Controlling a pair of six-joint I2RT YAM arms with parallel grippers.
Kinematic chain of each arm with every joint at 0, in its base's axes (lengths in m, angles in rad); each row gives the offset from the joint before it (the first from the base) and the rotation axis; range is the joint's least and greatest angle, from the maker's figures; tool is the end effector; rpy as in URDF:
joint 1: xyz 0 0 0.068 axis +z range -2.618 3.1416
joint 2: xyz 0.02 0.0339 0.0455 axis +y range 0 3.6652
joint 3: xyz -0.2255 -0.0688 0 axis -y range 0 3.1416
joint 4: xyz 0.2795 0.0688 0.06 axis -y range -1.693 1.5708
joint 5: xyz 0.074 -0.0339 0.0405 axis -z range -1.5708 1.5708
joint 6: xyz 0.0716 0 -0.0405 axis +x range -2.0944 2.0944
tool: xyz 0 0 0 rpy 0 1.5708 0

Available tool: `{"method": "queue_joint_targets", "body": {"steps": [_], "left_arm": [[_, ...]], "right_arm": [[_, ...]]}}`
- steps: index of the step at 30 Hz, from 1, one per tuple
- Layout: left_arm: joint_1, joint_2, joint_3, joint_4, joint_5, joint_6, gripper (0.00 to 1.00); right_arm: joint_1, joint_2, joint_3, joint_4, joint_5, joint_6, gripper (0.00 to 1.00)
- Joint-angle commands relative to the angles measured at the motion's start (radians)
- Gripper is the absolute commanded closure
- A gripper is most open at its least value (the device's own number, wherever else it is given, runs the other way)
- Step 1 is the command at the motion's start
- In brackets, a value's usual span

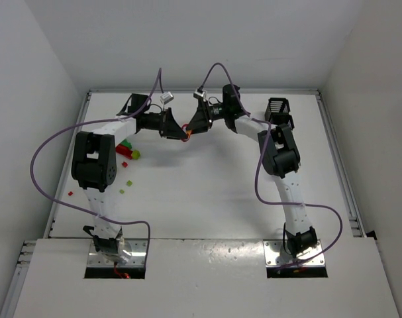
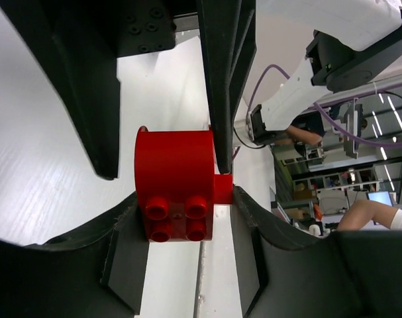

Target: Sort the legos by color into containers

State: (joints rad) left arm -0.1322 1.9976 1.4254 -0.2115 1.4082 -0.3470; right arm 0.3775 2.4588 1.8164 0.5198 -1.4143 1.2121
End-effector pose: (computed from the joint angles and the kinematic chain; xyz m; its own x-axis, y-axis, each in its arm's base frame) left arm 0.4283 -0.1282 0.1575 -0.9009 0.0643 -0.4292 0.4337 0.0959 -0.8960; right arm 0.4752 0.2645 0.1260 -0.9470 -0.2185 -0.2353 -0.2336 -0.0338 0.9717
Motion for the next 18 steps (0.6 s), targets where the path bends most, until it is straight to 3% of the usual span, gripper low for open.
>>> {"method": "queue_joint_targets", "body": {"steps": [1,11,18], "left_arm": [[-0.007,-0.045,-0.006,-0.017,0.057,0.039,0.88],[-0.007,0.017,-0.005,-0.035,0.048,0.048,0.82],[-0.007,0.081,0.004,-0.045,0.048,0.069,0.65]], "right_arm": [[0.008,-0.017,0.047,0.039,0.011,-0.022,0.44],[0.008,-0.035,0.027,0.039,-0.008,-0.031,0.79],[0.017,-0.035,-0.02,0.019,-0.008,-0.022,0.98]]}}
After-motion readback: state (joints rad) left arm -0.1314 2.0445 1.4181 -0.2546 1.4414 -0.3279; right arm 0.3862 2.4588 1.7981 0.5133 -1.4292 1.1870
